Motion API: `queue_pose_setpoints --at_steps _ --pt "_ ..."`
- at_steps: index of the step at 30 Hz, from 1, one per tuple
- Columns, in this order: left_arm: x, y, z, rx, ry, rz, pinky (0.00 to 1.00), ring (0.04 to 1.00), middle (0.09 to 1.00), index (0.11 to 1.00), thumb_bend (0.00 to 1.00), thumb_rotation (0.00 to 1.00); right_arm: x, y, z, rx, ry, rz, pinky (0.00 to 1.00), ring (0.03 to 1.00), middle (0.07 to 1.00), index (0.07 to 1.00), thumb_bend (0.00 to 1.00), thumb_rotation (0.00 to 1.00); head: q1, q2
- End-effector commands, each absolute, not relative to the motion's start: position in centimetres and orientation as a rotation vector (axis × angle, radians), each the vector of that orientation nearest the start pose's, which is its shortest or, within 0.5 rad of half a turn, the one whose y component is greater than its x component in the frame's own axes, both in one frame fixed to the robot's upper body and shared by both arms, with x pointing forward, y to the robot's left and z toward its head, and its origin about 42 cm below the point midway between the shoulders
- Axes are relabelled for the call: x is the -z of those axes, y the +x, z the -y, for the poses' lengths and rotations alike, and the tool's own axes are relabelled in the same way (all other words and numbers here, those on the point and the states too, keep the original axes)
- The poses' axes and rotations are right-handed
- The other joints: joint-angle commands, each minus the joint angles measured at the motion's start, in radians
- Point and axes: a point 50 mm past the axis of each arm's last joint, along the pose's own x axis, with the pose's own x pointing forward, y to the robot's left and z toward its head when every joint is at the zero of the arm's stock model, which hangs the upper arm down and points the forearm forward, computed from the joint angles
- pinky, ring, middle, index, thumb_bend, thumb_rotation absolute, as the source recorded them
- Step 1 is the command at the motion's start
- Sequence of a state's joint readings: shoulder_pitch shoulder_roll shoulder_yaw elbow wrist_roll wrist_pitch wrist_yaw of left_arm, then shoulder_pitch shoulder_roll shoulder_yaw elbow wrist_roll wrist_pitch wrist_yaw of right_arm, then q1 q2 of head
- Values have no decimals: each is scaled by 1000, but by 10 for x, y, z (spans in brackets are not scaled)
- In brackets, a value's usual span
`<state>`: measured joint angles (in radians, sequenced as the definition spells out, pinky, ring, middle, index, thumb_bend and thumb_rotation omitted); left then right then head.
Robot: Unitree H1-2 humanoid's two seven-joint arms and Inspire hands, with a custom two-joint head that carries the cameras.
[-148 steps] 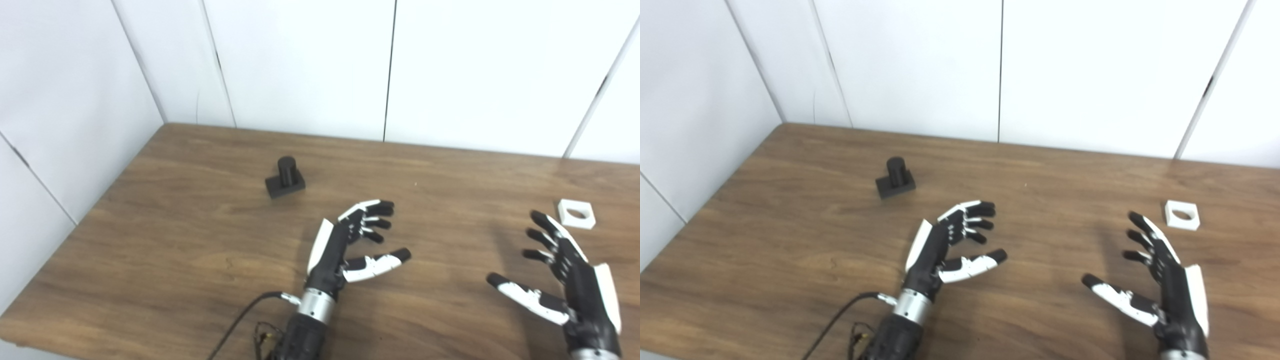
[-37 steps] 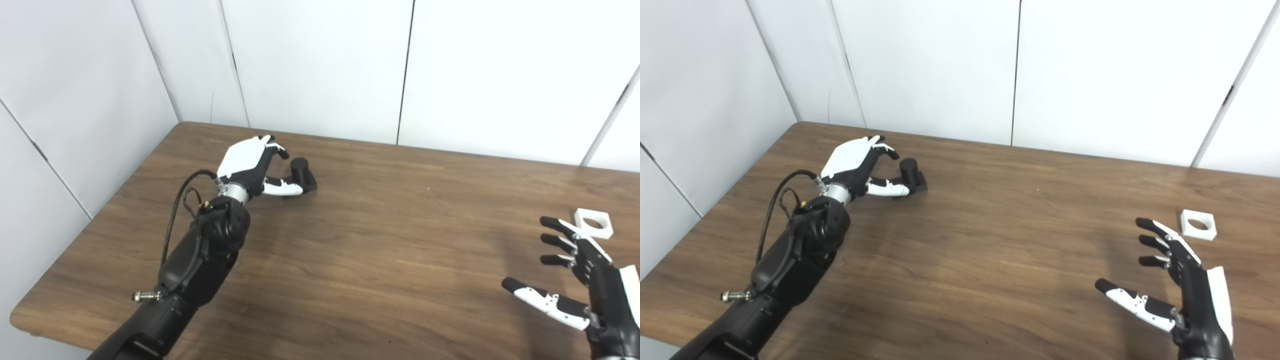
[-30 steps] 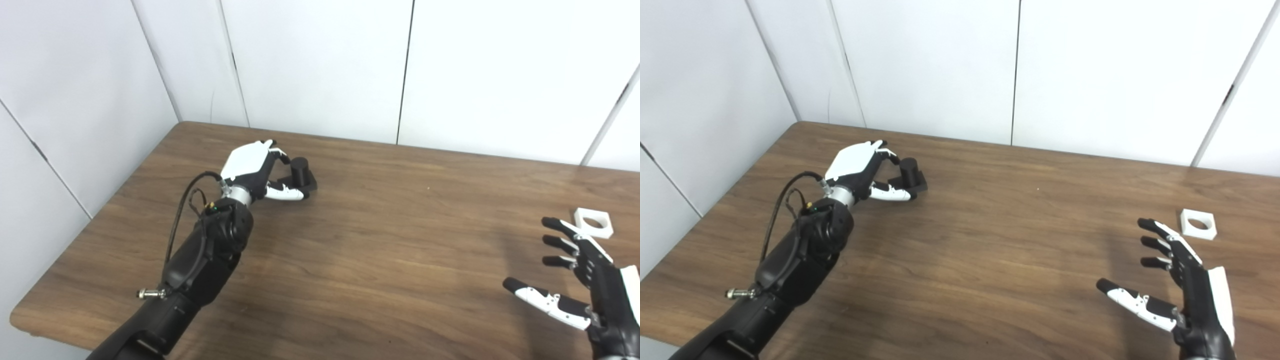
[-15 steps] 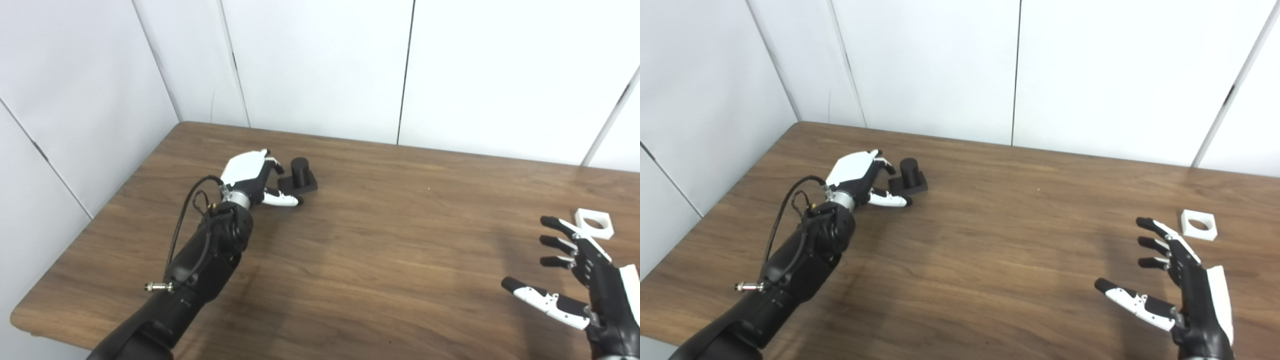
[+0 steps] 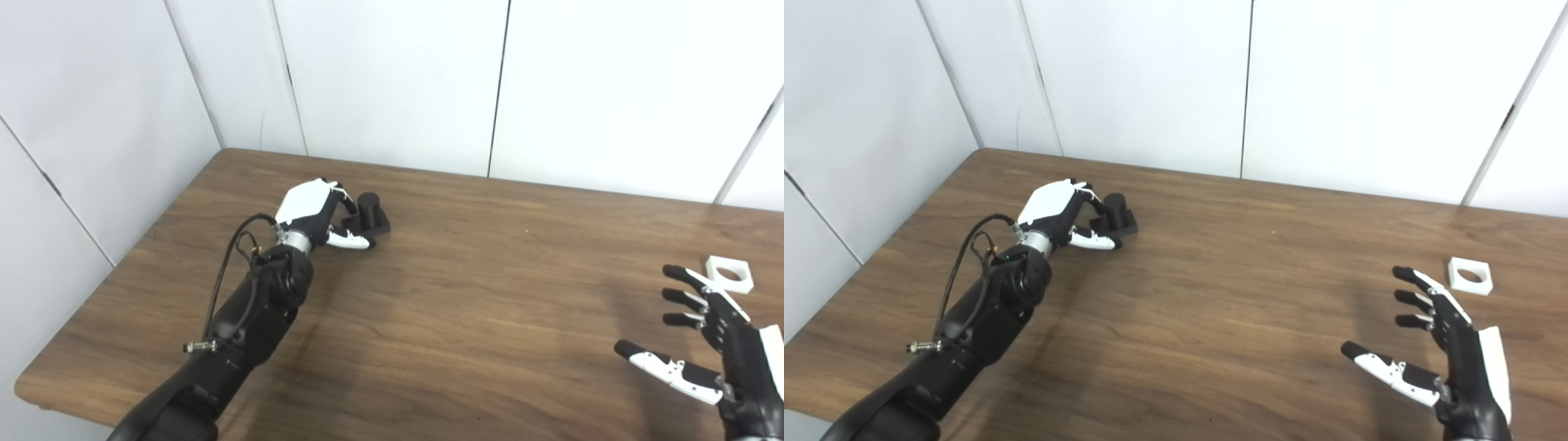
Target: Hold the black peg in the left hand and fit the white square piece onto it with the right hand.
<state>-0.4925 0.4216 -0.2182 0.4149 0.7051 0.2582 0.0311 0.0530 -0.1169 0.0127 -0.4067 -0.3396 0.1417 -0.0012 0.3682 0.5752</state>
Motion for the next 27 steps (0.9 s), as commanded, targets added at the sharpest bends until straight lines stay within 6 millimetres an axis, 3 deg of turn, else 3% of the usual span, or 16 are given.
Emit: queue_pose_setpoints --at_steps 1,13,15,17,27 --pt "-177 448 -319 -95 1219 -91 1000 998 923 618 760 322 -192 253 238 75 -438 277 631 770 859 783 768 0 -1 2" --pt "-167 449 -315 -62 1206 -100 950 956 885 546 720 280 -195 250 238 87 -436 264 640 778 862 780 754 0 -9 9" --pt "-166 450 -315 -57 1204 -99 948 949 880 501 557 125 -195 249 238 88 -435 264 637 780 862 780 749 0 -9 9" --pt "-165 450 -314 -53 1203 -99 944 947 878 491 525 94 -195 250 238 89 -436 269 637 778 862 779 745 0 -9 10" --pt "-164 448 -314 -25 1197 -98 959 957 878 488 517 80 -193 251 239 90 -437 270 650 780 860 778 741 0 -9 12"
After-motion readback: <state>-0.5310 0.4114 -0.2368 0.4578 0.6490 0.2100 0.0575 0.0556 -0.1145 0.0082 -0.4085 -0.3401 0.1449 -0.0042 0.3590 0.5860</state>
